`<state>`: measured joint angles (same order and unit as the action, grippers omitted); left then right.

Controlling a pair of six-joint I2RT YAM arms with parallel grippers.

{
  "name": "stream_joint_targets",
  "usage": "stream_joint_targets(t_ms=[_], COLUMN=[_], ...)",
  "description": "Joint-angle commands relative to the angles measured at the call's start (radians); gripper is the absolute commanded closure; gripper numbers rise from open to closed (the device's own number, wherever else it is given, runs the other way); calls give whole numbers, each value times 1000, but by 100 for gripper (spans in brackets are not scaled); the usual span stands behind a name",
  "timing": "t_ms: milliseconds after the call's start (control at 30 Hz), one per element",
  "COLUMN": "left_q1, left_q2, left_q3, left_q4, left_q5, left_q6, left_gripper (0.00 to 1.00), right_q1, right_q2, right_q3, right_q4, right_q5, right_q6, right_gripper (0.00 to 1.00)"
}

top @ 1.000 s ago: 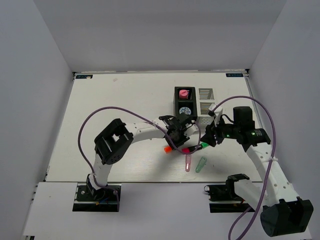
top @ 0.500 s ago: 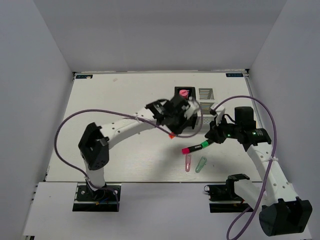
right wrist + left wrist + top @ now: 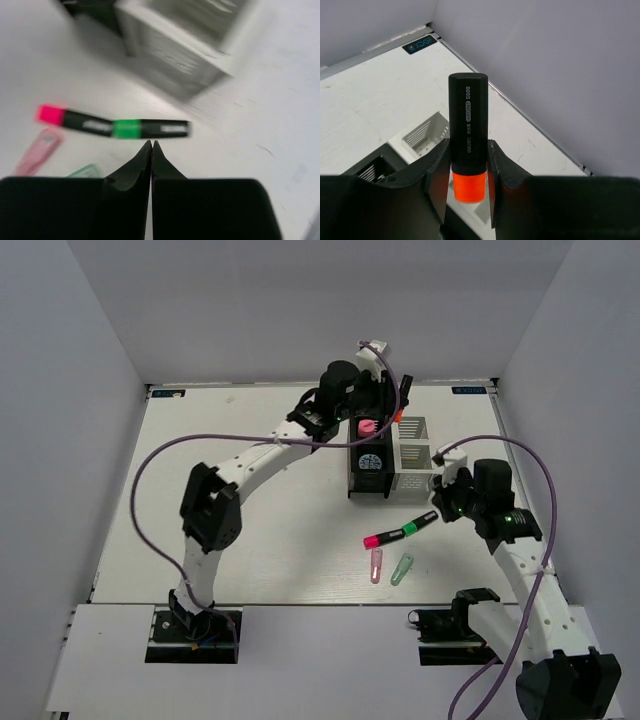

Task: Sort the stationery into containers
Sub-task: Place the stationery into the container

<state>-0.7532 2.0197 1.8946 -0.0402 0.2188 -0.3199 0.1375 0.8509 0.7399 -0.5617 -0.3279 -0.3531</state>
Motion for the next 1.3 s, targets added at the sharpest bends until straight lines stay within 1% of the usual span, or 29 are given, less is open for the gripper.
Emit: stream_joint_targets(t_ms=[0, 33, 67, 167, 267, 467, 667, 900, 1167, 1233, 1267], left_q1=[34, 37, 38, 41, 52, 71, 71, 54, 45, 45, 43], left_q2=[115, 166, 189, 289, 324, 366, 401, 448, 459, 464, 465], left_q3=[75, 160, 185, 257, 259, 267, 265, 313, 304, 311, 314], left_q4=[235, 238, 246, 290, 335, 359, 364, 335, 321, 310, 309], left_q5=[120, 143, 151, 157, 146, 149, 186, 183, 185, 177, 179], left_q6=[-159, -166, -180, -185, -200, -257, -283, -271, -260, -257, -255], left_gripper=[100, 100, 100, 100, 100, 100, 100, 99, 92, 88, 82], right_q1=[-19, -22, -24, -32, -39, -59, -65, -67, -68, -72, -65], right_q2=[-47, -12, -15, -6, 11, 30, 28, 28, 22, 22, 22], right_q3=[-53, -56, -83, -74, -77, -79, -79, -79, -80, -80, -80], right_q4=[255, 258, 284, 267, 270, 261, 253, 247, 244, 246, 244], right_q5=[459, 486, 469, 419, 412, 369, 339, 300, 286, 282, 282], right_q6=[178, 196, 200, 220, 215, 218, 215, 215, 210, 209, 209], right_gripper=[100, 100, 100, 100, 100, 100, 100, 100, 100, 100, 100])
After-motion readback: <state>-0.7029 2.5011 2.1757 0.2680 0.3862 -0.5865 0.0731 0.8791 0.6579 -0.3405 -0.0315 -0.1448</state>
